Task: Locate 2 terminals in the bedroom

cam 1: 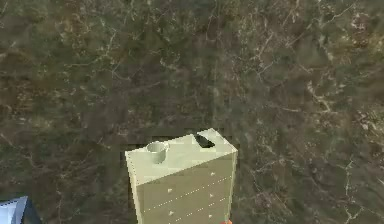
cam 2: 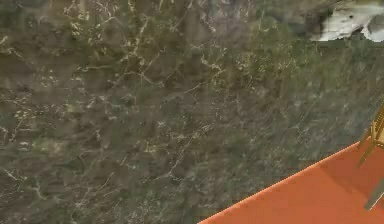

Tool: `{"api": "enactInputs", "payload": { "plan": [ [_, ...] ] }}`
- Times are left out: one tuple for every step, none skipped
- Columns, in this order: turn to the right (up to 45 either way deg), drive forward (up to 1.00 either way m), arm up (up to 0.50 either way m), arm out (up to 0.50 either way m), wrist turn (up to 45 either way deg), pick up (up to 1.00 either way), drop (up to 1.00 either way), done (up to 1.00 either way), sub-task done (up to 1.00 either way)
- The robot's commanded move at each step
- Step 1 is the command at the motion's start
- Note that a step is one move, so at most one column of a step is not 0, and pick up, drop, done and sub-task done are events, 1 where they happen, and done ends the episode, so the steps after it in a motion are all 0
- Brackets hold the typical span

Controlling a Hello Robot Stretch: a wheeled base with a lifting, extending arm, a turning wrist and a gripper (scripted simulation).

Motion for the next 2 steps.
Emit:
{"api": "enactInputs", "payload": {
  "plan": [
    [0.0, 0.30, 0.00, 0.00, 0.0, 0.00, 0.00, 0.00, 0.00],
    [0.0, 0.00, 0.00, 0.00, 0.0, 0.00, 0.00, 1.00, 0.00]
  ]
}}
